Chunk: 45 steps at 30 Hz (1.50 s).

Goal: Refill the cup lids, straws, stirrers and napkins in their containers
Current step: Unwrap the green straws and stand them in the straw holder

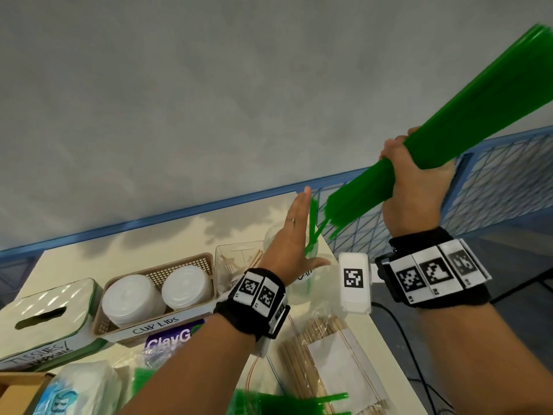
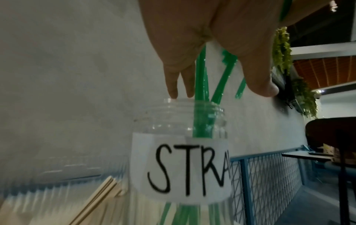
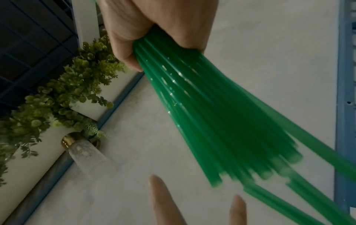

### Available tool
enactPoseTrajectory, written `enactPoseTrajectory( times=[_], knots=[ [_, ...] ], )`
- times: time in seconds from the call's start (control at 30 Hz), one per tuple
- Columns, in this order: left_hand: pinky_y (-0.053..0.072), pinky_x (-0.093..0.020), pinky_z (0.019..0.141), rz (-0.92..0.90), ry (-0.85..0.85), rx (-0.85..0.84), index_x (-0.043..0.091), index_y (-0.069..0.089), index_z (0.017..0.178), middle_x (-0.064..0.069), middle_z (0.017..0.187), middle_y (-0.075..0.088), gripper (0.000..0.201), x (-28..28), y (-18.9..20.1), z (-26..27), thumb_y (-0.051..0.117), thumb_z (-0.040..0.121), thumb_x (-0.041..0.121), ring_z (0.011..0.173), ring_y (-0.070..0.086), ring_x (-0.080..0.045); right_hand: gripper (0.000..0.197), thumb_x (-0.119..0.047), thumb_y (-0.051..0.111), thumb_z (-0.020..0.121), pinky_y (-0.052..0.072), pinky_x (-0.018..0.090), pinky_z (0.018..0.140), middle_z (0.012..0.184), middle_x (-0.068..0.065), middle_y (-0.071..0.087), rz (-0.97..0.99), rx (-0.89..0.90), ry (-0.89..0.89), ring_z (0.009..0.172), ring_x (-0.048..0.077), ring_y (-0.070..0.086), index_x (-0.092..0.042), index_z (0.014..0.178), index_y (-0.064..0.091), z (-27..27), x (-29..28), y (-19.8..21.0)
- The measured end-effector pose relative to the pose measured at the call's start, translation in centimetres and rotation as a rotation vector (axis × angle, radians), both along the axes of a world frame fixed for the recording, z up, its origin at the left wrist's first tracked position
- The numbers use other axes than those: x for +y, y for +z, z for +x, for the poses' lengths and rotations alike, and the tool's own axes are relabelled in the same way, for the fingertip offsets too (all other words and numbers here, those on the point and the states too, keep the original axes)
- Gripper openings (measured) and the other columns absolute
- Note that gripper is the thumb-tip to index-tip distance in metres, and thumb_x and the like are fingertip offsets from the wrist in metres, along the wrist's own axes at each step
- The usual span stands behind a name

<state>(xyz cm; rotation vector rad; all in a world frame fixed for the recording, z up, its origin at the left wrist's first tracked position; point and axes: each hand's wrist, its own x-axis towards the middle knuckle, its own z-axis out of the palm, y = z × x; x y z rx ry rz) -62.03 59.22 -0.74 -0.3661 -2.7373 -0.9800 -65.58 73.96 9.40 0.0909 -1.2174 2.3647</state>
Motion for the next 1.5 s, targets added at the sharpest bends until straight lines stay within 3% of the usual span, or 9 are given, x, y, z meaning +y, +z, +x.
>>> enactPoseTrajectory(
  times=[0.13,0.3,0.47,0.77,1.03,1.27,1.37,1.43,1.5],
  knots=[
    [0.027,-0.05,0.114,0.064,0.143,0.168,0.043,-0.025,0.138,-0.008,0.158,0.002,0.141,-0.4,-1.9,0.8,0.087,0.053,0.036,0.144,0.018,-0.024,0.028,0.008,0.065,0.074,0.048,0.03,0.071,0.068,-0.007,0.06,-0.031,-0.006,-0.015,0.07,0.017,0.055,-0.018,0.075,0.056,0.4,1.3,0.0],
    [0.018,-0.056,0.115,0.419,0.373,-0.142,0.037,-0.04,0.132,0.0,0.155,0.022,0.151,-0.5,-2.1,0.3,0.088,0.054,0.035,0.139,0.031,-0.023,0.025,0.005,0.064,0.073,0.048,0.027,0.066,0.069,-0.002,0.058,-0.085,0.009,-0.002,0.066,0.017,0.053,-0.016,0.08,0.053,0.8,2.0,0.1],
    [-0.008,-0.053,0.115,0.126,0.32,-0.404,0.013,-0.027,0.144,0.002,0.155,0.024,0.138,-0.4,-0.3,-1.5,0.078,0.063,0.05,0.14,0.029,-0.018,0.025,0.002,0.064,0.073,0.048,0.028,0.068,0.077,0.004,0.055,-0.094,0.024,0.018,0.067,0.017,0.053,-0.016,0.085,0.051,1.2,2.2,0.1],
    [-0.016,-0.063,0.106,-0.178,0.357,-0.388,0.018,-0.001,0.149,0.002,0.151,0.034,0.122,0.6,-0.4,-3.8,0.069,0.061,0.068,0.143,0.021,-0.016,0.028,0.007,0.062,0.074,0.048,0.028,0.066,0.081,0.004,0.052,-0.11,0.021,0.02,0.067,0.017,0.053,-0.016,0.084,0.05,1.0,2.3,-0.5],
    [-0.008,-0.067,0.106,-0.186,0.408,-0.332,0.037,0.056,0.118,0.004,0.135,0.047,0.05,1.0,-0.3,-4.4,0.066,0.074,0.057,0.132,0.038,-0.02,0.025,0.006,0.062,0.073,0.047,0.029,0.065,0.073,0.003,0.055,-0.11,0.018,0.006,0.066,0.018,0.053,-0.014,0.082,0.051,0.4,1.9,-0.8],
    [0.011,-0.059,0.112,0.138,0.52,-0.293,0.025,0.064,0.104,0.002,0.126,0.056,0.022,-0.5,-0.5,-4.8,0.06,0.086,0.037,0.114,0.054,-0.022,0.026,0.009,0.061,0.076,0.048,0.027,0.067,0.07,-0.001,0.058,-0.115,0.011,0.038,0.066,0.016,0.053,-0.015,0.081,0.053,-0.2,0.1,-1.4],
    [0.045,-0.027,0.084,0.343,0.452,-0.238,0.013,0.061,0.097,-0.008,0.1,0.061,0.014,-1.8,-0.6,-4.6,0.058,0.089,0.023,0.088,0.058,-0.021,0.026,0.007,0.064,0.073,0.049,0.025,0.069,0.072,-0.003,0.059,-0.108,-0.025,0.042,0.068,0.014,0.054,-0.016,0.08,0.055,-0.8,-1.2,-2.0],
    [0.04,-0.018,0.062,0.381,0.412,-0.233,0.008,0.059,0.096,-0.003,0.08,0.056,0.012,-2.3,-0.4,-4.1,0.054,0.092,0.019,0.074,0.052,-0.015,0.026,0.006,0.067,0.073,0.049,0.025,0.069,0.077,-0.001,0.058,-0.072,-0.055,0.029,0.07,0.013,0.055,-0.017,0.079,0.055,-1.1,-2.4,-2.7],
    [0.038,-0.022,0.061,0.407,0.408,-0.225,0.012,0.054,0.091,0.004,0.07,0.05,0.007,-2.5,-0.6,-3.8,0.053,0.094,0.018,0.072,0.05,-0.014,0.029,0.008,0.067,0.076,0.049,0.022,0.068,0.074,-0.004,0.059,-0.008,-0.072,0.032,0.067,0.007,0.058,-0.018,0.078,0.056,-1.3,-3.6,-3.6]
  ],
)
